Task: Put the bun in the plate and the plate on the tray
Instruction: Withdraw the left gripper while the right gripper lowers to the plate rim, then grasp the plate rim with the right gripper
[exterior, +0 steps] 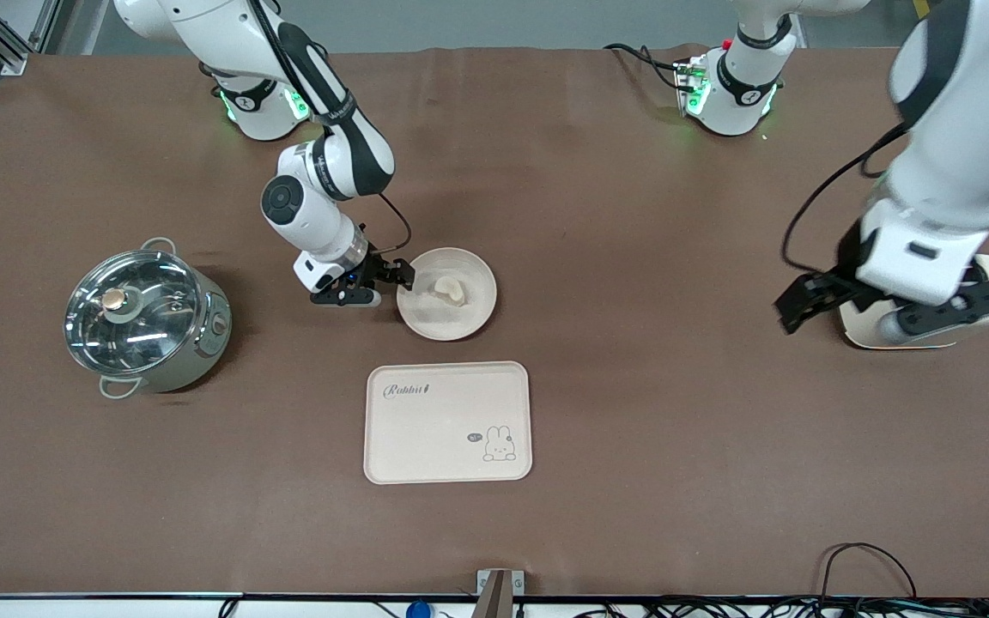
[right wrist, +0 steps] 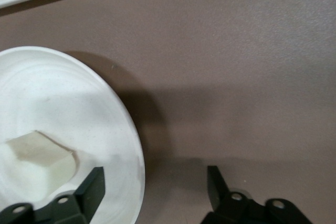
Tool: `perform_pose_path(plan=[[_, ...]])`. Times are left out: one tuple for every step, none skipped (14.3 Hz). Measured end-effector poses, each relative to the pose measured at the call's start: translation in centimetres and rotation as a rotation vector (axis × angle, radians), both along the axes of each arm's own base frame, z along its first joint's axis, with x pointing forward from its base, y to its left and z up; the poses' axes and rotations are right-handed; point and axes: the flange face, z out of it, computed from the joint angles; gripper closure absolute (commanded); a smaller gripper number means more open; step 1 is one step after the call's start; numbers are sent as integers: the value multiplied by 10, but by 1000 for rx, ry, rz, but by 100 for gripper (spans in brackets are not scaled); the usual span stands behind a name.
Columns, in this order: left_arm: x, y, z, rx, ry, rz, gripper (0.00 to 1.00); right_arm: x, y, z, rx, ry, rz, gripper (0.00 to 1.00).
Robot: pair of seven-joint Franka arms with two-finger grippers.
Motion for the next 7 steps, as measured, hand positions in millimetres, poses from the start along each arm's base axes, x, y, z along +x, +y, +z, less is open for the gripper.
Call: perform_pose_path(plan=[[-5, 15, 11, 14, 0, -39, 0, -1, 2, -2, -1, -2, 2, 30], [-10, 27, 20, 27, 3, -78, 0, -1, 5, -3, 0, -3, 4, 32], [-17, 37, 29, 39, 12, -114, 0, -1, 8, -3, 4, -4, 3, 36], [-24, 47, 37, 52, 28, -149, 0, -1, 11, -2, 9, -5, 3, 42], [-32, 56, 43, 65, 47, -190, 0, -2, 16, -1, 15, -6, 3, 52], [-40, 65, 48, 76, 58, -225, 0, -3, 20, 0, 18, -7, 7, 62], [-48, 74, 52, 83, 64, -247, 0, -4, 22, 0, 19, -12, 9, 68]])
